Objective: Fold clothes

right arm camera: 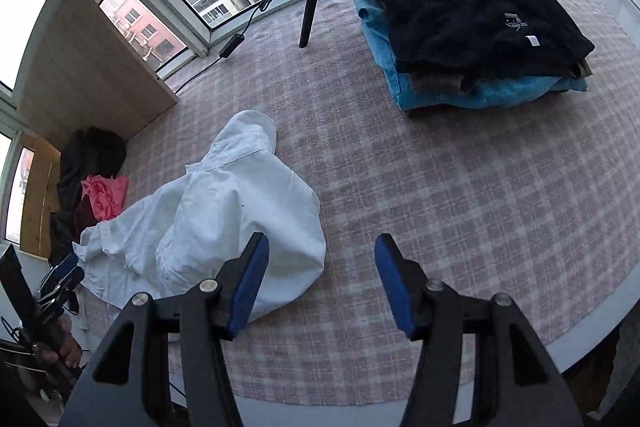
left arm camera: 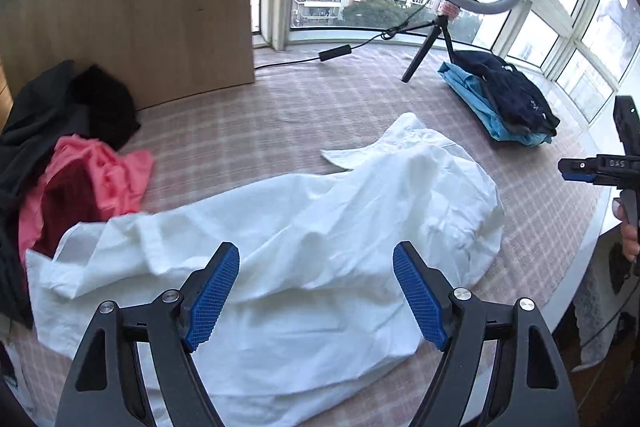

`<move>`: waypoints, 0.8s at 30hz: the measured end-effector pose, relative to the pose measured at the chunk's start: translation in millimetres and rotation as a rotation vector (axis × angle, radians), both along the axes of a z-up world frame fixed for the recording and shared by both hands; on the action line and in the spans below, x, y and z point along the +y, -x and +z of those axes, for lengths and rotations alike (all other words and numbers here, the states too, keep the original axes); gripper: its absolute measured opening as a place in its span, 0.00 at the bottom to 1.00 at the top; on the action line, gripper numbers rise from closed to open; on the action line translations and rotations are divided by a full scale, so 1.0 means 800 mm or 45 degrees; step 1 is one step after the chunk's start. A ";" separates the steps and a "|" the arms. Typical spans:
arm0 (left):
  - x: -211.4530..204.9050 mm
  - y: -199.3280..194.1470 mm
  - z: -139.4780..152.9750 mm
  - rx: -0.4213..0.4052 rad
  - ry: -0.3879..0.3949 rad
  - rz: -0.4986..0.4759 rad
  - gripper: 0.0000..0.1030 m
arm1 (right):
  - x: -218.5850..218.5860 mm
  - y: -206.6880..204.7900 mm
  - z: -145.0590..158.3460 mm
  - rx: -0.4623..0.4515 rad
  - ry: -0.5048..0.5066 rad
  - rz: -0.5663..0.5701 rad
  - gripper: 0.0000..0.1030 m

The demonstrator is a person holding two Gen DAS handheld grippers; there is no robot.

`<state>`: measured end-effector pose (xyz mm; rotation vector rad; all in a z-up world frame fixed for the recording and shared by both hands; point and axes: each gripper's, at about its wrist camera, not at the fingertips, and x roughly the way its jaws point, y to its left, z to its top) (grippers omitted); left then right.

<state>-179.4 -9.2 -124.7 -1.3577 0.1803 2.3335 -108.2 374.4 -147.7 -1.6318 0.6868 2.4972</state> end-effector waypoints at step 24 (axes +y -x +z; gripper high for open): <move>0.074 -0.050 -0.054 -0.223 -0.001 -0.020 0.70 | -0.073 0.164 -0.161 -0.159 0.044 0.602 0.60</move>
